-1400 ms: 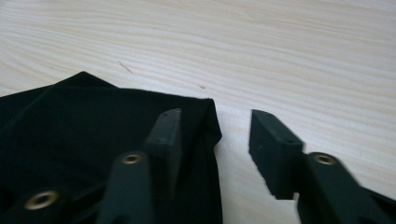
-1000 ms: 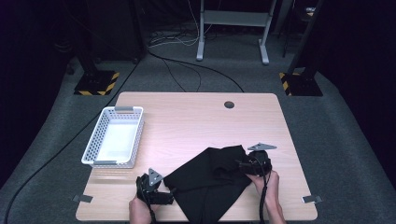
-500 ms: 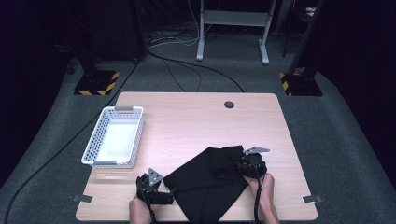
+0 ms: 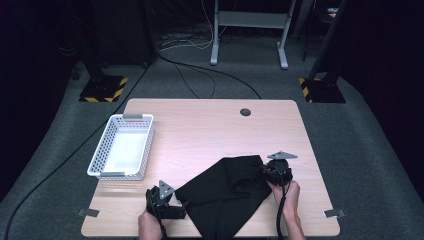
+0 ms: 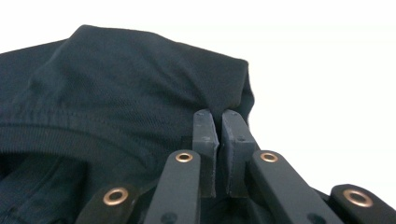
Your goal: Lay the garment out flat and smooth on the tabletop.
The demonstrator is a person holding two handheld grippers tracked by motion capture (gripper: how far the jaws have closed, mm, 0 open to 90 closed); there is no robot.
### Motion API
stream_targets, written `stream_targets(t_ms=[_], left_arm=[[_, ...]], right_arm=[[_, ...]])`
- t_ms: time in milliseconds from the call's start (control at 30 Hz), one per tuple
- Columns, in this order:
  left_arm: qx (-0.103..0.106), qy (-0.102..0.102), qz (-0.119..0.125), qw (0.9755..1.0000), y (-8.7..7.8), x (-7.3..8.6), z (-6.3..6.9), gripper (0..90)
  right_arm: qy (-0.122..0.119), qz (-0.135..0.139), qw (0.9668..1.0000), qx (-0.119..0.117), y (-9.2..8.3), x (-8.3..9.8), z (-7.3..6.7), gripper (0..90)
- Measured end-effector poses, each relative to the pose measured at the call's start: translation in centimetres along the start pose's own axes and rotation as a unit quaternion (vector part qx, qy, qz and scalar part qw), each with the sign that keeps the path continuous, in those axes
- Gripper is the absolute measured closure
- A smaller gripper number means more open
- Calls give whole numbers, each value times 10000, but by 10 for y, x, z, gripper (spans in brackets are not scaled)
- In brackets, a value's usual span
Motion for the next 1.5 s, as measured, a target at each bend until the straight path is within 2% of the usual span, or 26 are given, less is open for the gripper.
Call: stream_targets(t_ms=[267, 500, 633, 700, 800, 967, 1067, 1233, 1367, 1500], left_arm=[[-5, -5, 1, 10000, 0, 0, 0, 3], [-10, -1, -11, 10000, 0, 0, 0, 3], [-11, -2, -10, 10000, 0, 0, 0, 3], [-11, -1, -10, 10000, 0, 0, 0, 3], [-11, -2, -10, 10000, 0, 0, 0, 3], [-11, -1, -10, 10000, 0, 0, 0, 3], [-11, -2, -10, 10000, 0, 0, 0, 3], [-11, -3, -8, 10000, 0, 0, 0, 3], [-11, -2, -10, 10000, 0, 0, 0, 3], [-11, -2, -10, 10000, 0, 0, 0, 3]], right_arm=[[-69, 31, 9996, 264, 3, -18, 15, 854], [-238, 5, 9982, 545, 10, -29, 23, 843], [-198, -63, 9976, 665, 16, -30, 26, 789], [-157, -55, 9974, 705, 15, -30, 27, 721], [-90, 24, 9980, 626, 7, -29, 23, 659], [-99, 98, 9994, 308, -5, -27, 5, 545], [-92, 44, 9999, 114, -6, -23, -4, 458], [-110, 20, 9999, 28, -4, -14, -14, 335], [-33, 128, 9999, 29, -9, -13, -17, 308], [-19, 164, 9998, -112, -16, -12, -23, 283]])
Point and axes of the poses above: each handheld gripper's, and its own axes: y roughly forward along the jaws, x roughly out of its underside, z roughly to its right, the point moved 6 cm from there along y, roughly forward along the jaws, and after that the axes turned 7 degrees about x, right-handed, at the moved point
